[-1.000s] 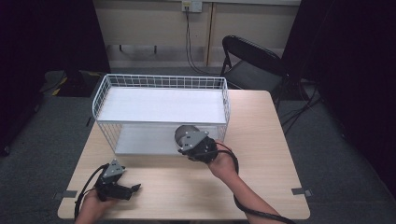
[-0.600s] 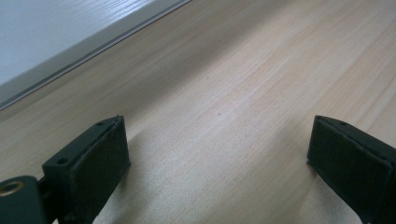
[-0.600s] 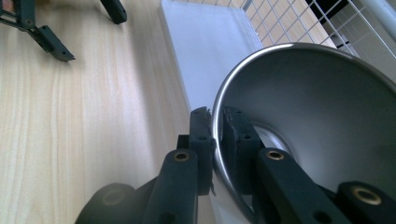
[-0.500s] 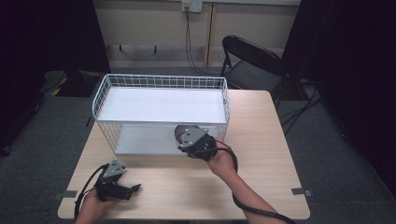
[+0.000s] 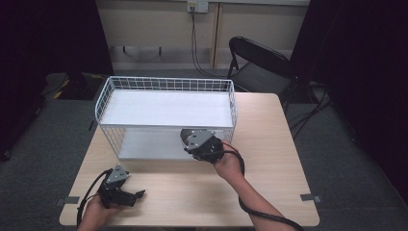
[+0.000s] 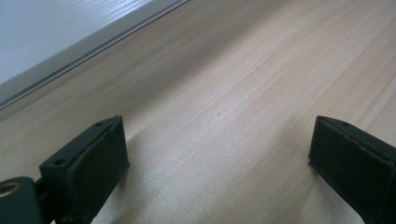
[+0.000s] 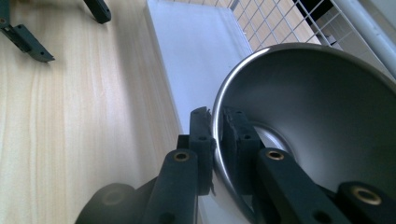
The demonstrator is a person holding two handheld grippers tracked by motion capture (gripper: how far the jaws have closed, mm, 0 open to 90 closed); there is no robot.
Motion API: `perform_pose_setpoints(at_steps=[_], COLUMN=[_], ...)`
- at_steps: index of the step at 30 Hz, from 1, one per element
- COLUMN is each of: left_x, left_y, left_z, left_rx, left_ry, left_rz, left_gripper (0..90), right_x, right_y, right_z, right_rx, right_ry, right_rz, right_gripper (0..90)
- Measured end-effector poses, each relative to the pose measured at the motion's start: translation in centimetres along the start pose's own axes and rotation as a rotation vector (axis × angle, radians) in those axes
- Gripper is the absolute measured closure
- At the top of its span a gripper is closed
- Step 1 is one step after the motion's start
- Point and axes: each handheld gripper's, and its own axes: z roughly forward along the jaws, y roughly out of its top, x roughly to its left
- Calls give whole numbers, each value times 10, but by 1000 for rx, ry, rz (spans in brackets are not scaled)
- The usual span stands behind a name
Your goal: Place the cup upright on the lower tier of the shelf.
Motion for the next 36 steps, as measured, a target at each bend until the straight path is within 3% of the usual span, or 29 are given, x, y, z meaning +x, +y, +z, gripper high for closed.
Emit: perform_pose_setpoints(at_steps=[11, 36], left_x=[0, 0], left_y=[0, 0], left_z=[0, 0], left_rx=[2, 3], left_ry=[-1, -2], left_rz=[-2, -1], left_gripper=[31, 29], right_x=[-3, -1], right_y=[-3, -15], right_z=[6, 23], right_rx=[8, 34], right_ry=[-28, -39], right_rz=[-6, -11], right_gripper=[822, 822])
